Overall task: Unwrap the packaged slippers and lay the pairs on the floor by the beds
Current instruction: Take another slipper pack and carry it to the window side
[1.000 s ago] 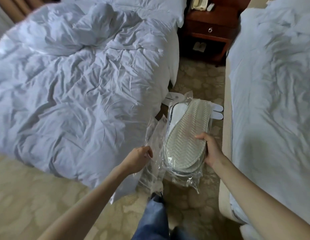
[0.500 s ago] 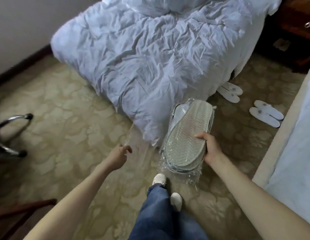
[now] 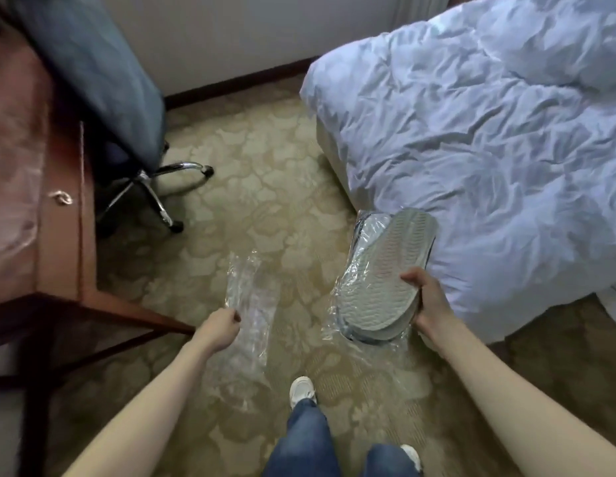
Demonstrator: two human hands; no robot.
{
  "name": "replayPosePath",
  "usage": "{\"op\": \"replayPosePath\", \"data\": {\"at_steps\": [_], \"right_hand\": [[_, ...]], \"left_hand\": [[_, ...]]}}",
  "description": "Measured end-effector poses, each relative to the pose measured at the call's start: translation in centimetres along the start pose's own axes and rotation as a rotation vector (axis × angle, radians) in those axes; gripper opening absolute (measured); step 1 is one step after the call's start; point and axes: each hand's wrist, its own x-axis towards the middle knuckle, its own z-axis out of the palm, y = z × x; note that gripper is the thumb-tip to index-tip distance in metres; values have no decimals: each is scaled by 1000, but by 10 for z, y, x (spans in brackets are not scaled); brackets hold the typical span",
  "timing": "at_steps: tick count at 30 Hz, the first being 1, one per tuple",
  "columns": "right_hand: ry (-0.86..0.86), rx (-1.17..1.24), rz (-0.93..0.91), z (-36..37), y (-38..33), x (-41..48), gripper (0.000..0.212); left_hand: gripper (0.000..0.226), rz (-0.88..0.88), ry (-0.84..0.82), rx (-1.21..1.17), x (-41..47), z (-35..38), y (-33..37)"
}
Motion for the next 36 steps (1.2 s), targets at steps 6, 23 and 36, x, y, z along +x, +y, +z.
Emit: {"op": "replayPosePath", "data": {"at_steps": [6, 23, 36], "right_hand": [[-83, -46, 23, 105, 11, 59, 32], [-210, -250, 180, 261, -73, 279, 43], [-299, -272, 242, 430, -166, 477, 52]], "left_hand": [[31, -89, 52, -56, 41, -46, -64], [47, -509, -158, -192, 203, -109, -84], [35, -40, -29, -925, 437, -365, 92]]}}
